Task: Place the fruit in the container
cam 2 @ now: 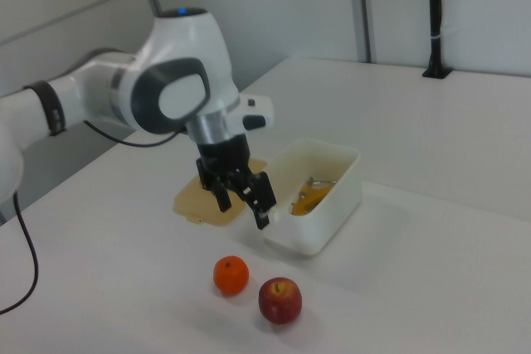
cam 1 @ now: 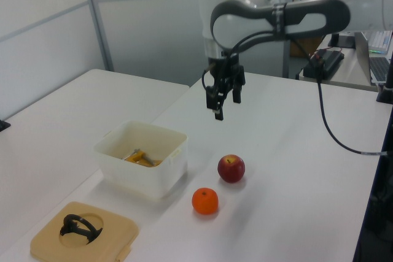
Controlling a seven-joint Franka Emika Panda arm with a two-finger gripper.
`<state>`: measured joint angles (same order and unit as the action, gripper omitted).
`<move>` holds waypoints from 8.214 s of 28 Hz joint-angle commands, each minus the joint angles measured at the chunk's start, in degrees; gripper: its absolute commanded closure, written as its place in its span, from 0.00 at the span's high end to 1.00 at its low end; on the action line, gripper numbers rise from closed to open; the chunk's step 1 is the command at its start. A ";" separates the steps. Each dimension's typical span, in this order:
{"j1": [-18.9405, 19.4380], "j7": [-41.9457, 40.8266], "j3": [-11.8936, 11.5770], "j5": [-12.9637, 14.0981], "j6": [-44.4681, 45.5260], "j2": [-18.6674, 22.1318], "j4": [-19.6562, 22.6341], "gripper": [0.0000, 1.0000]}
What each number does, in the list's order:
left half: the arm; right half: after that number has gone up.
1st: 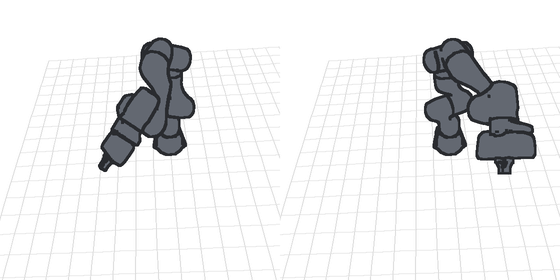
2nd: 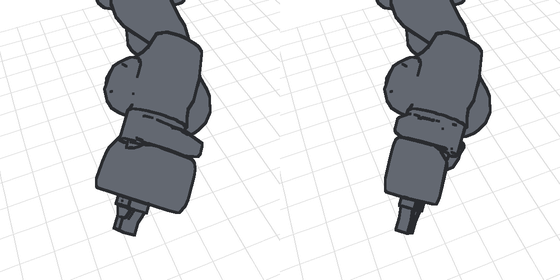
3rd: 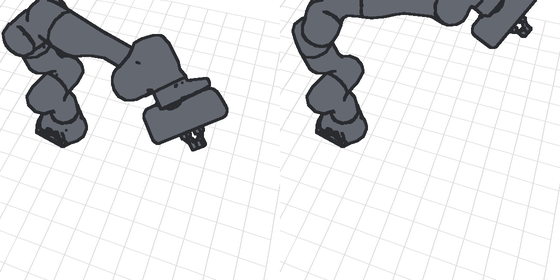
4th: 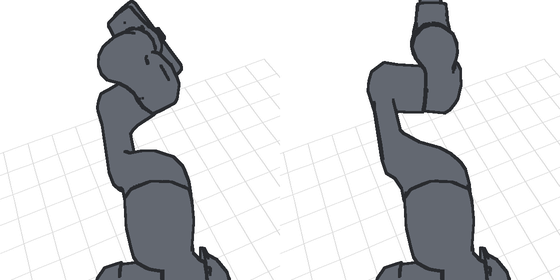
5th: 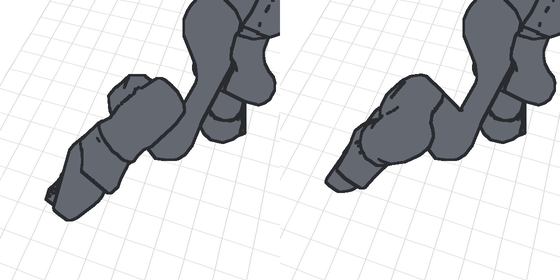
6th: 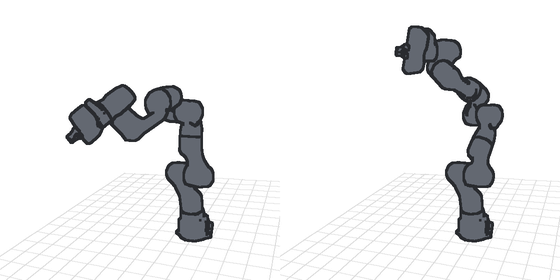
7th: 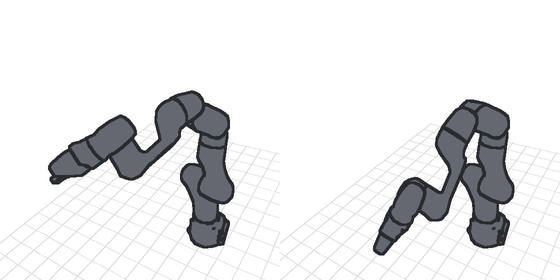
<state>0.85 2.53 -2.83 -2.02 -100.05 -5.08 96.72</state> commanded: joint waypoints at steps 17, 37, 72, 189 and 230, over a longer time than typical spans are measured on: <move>-0.49 -0.86 -0.07 -5.19 -20.54 -13.12 11.91 1.00; -0.49 -0.77 0.02 -6.76 -11.13 -8.98 -2.49 0.40; 3.37 0.98 8.10 -6.77 -14.48 -8.02 2.76 1.00; 2.32 2.74 0.19 0.53 4.51 6.84 0.05 1.00; -5.07 2.13 7.05 0.53 4.34 5.78 0.05 1.00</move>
<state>-2.17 6.75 2.16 -2.84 -97.32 0.66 97.13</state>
